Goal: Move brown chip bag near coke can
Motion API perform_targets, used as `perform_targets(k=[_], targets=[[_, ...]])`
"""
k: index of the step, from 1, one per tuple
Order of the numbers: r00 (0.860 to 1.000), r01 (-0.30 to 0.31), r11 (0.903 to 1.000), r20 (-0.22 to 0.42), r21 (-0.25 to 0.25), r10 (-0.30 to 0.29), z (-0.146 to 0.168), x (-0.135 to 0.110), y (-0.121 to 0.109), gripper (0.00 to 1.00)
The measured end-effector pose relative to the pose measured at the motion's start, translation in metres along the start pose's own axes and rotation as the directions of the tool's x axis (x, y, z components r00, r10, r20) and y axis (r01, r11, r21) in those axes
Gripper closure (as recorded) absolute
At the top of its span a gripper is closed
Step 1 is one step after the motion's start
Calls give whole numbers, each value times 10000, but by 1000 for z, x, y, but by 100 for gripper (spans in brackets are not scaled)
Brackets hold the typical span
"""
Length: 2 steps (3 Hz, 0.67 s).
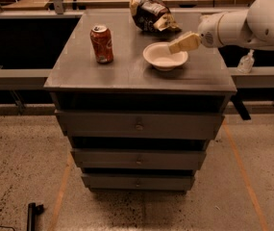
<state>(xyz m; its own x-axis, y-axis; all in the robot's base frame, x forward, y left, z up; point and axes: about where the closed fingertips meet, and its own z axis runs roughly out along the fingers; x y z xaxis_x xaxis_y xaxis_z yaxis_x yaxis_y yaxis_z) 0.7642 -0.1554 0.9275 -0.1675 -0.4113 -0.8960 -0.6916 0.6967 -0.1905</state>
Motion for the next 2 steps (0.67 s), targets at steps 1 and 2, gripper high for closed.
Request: perform_targets(k=[1, 2], targets=[[9998, 92, 9999, 181, 57, -93, 18, -14, 0, 0], [9993, -101, 9974, 362, 717, 75, 45, -36, -13, 0]])
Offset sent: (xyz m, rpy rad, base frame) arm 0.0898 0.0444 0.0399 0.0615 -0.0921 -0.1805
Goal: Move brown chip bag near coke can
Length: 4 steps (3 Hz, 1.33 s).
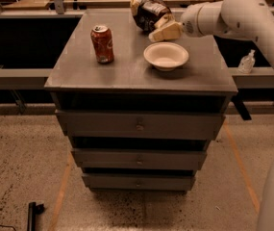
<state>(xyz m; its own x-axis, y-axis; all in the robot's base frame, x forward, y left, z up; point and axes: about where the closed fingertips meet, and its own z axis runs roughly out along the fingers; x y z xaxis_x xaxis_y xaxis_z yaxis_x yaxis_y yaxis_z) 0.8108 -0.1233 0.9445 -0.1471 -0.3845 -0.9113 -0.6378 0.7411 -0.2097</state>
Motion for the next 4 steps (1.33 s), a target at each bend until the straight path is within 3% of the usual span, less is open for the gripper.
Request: perform_targets(k=[1, 3, 4], targets=[[9956, -584, 9936, 780, 967, 510, 73, -39, -6, 0], [9963, -600, 9922, 678, 1095, 527, 88, -41, -3, 0], [9971, -649, 9888, 486, 1344, 588, 114, -39, -8, 0]])
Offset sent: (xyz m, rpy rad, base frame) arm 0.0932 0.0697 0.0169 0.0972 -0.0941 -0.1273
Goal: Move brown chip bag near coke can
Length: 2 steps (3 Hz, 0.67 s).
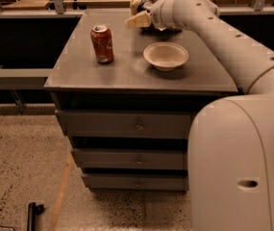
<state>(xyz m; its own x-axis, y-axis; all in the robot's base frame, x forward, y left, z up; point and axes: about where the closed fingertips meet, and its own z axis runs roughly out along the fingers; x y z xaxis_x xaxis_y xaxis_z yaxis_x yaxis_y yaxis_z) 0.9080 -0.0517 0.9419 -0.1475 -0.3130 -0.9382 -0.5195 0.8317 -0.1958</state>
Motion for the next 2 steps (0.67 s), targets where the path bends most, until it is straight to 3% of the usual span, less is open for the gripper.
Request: perform_targets(k=[2], targets=[[9974, 304, 9943, -678, 1020, -236, 47, 6, -23, 0]])
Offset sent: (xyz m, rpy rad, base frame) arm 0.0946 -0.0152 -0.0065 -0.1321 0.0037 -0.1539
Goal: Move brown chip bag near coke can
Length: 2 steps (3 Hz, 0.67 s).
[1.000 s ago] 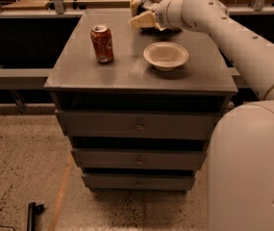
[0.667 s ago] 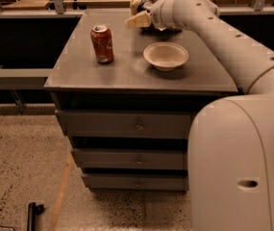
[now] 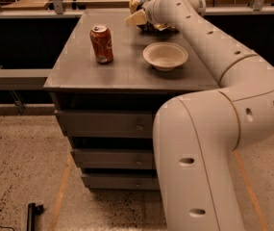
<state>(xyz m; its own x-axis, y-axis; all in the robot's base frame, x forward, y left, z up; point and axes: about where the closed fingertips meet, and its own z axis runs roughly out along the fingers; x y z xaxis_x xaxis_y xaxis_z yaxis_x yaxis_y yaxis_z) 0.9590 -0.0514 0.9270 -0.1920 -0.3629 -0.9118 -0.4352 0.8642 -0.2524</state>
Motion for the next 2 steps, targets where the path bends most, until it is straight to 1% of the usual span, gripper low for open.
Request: perform_targets(k=[1, 2], targets=[[9983, 281, 9986, -521, 455, -257, 9, 13, -18, 0], [9967, 431, 9971, -718, 622, -386, 9, 22, -31, 18]])
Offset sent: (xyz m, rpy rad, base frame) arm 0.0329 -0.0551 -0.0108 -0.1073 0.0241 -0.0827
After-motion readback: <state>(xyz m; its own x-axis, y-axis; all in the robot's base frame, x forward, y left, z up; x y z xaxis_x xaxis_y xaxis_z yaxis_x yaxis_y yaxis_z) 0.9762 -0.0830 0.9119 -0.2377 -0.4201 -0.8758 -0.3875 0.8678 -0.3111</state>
